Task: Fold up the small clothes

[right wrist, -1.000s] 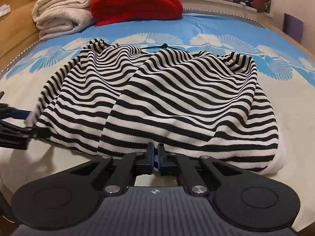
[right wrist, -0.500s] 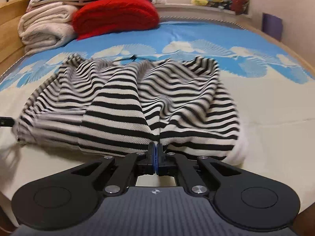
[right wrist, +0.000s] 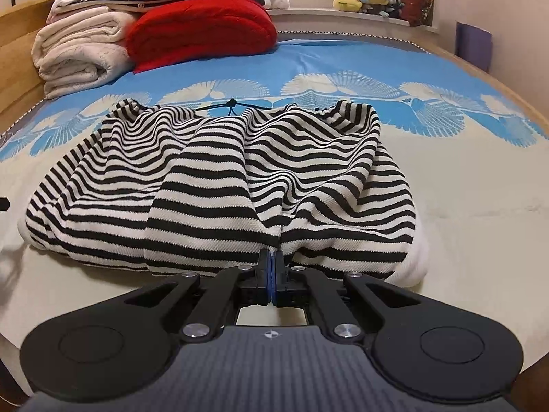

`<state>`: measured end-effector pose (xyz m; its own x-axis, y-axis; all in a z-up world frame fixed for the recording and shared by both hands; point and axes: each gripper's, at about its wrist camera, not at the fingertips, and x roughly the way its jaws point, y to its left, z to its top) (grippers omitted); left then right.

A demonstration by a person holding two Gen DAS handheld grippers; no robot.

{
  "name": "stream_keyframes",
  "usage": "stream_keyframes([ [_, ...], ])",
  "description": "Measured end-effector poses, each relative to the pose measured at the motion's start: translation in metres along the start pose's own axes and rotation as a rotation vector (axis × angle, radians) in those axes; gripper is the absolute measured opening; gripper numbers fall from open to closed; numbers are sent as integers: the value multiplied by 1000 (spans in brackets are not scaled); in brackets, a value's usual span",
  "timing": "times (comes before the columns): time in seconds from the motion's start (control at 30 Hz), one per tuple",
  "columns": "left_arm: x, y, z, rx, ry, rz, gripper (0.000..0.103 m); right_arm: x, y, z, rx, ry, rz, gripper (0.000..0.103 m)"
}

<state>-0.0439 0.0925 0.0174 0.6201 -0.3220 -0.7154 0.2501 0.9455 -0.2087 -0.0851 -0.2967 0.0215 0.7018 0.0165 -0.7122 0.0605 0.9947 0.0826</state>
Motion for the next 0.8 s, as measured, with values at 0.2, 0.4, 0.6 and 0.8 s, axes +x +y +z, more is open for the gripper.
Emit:
stream_keyframes([
  [0.2,34,-28,-10,16,98,4,72,1,5,0,-26,0,9,0],
  [0.4,42,-36,-6,24,68,14,7,-1,4,-2,-33,-1,15,0],
  [0.6,15,-22,-3,82,10,161,1,-9,-8,-1,8,-33,-4,0],
  [0.8,20,8,-2,18,41,206,2,-9,-12,-2,18,-31,6,0],
])
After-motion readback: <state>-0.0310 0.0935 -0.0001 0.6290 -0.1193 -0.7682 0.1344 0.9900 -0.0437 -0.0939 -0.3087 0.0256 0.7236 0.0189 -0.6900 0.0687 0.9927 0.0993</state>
